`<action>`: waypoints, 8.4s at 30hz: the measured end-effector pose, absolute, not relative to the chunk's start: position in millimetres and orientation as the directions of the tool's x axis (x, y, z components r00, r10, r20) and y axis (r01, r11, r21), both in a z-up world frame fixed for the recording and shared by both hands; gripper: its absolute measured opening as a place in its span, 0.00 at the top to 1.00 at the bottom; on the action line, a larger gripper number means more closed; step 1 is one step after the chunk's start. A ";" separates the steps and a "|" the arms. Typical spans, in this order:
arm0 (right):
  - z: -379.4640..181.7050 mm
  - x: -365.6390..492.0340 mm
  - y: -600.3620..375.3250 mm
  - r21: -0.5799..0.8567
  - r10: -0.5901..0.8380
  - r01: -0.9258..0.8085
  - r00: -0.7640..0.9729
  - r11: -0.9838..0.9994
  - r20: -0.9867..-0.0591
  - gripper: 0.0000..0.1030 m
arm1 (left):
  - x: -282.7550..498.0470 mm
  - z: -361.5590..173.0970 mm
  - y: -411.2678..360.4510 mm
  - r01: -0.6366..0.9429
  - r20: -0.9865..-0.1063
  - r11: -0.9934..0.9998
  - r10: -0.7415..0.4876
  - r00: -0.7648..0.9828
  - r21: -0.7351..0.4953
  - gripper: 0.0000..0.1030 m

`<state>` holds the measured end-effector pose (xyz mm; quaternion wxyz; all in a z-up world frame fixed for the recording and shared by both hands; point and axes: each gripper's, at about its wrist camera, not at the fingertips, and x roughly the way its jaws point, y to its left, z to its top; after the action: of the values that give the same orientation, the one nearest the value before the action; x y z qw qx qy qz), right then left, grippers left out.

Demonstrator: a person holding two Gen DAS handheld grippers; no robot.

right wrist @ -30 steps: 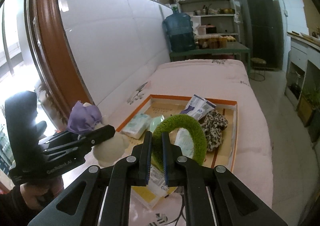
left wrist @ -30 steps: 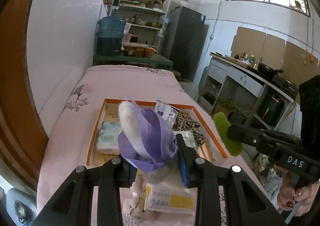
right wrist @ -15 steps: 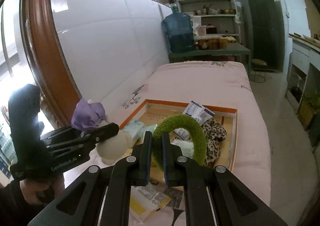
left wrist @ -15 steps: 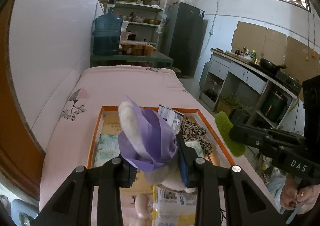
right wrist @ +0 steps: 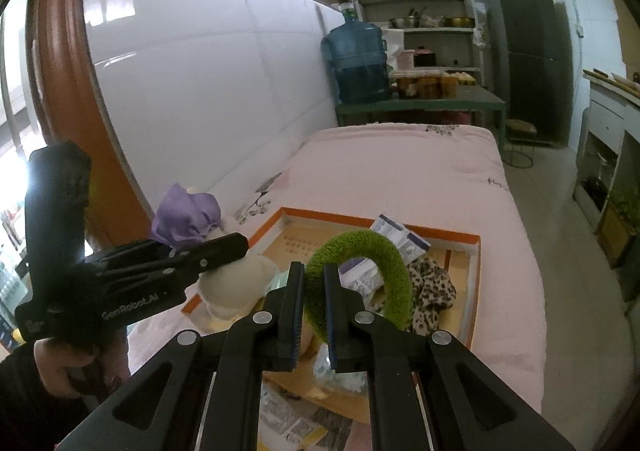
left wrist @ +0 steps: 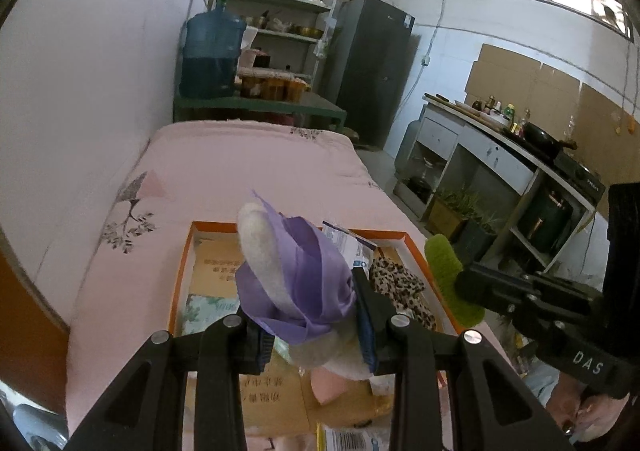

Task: Organize soft objects
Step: 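Lower the plush toy with the left tool while the right tool lowers the green ring into the box, then open both tools to release the plush toy and ring into the box, then move both tools back from the box to the bunny plush and wipes pack, then grasp the white bunny plush with the left tool while the right tool grasps the yellow wipes pack, then carry the bunny plush and wipes pack over the box with both tools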

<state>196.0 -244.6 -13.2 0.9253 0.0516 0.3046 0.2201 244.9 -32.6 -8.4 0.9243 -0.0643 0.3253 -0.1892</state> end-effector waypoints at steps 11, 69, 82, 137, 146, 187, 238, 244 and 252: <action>-27.0 238.0 -245.1 0.240 0.428 -0.356 0.706 0.903 -0.564 0.91 | 306.6 -28.9 -33.6 0.266 -0.628 0.906 -0.421 0.655 -0.330 0.67; -74.6 237.7 -238.4 0.272 0.411 -0.308 0.648 0.912 -0.642 0.58 | 282.8 -20.8 -22.0 0.215 -0.598 0.887 -0.438 0.671 -0.408 0.38; -74.6 145.7 -235.2 0.394 0.457 -0.261 0.687 0.881 -0.565 0.58 | 142.2 -26.9 -27.2 0.188 -0.547 0.961 -0.269 0.792 -0.201 0.39; -65.3 -1.2 -184.1 0.074 0.343 -0.394 0.675 0.916 -0.654 0.39 | -9.3 -34.4 18.4 0.125 -0.490 0.973 -0.207 0.847 -0.195 0.39; -93.4 30.3 -172.7 -0.032 0.261 -0.403 0.651 0.915 -0.713 0.36 | 19.1 -50.5 14.3 0.137 -0.541 0.970 -0.226 0.810 -0.199 0.38; -105.6 122.2 -222.2 0.163 0.336 -0.317 0.630 0.934 -0.700 0.70 | 144.1 -106.1 -20.0 0.329 -0.723 0.927 -0.351 0.595 -0.179 0.38; -47.4 118.7 -242.3 0.250 0.425 -0.344 0.685 0.905 -0.591 0.87 | 128.8 -25.3 -13.0 0.211 -0.550 0.957 -0.286 0.784 -0.198 0.59; -38.1 141.5 -252.7 0.323 0.459 -0.329 0.695 0.887 -0.553 0.87 | 149.1 -13.3 -16.8 0.189 -0.531 0.966 -0.254 0.809 -0.174 0.58; -40.5 179.3 -256.5 0.427 0.518 -0.317 0.676 0.847 -0.524 0.87 | 182.1 -10.8 -17.8 0.157 -0.530 0.974 -0.221 0.819 -0.164 0.58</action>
<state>179.3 -256.5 -40.5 0.9027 0.1524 0.3293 0.2313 182.1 -17.8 -10.8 0.9519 -0.0567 0.2842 -0.0992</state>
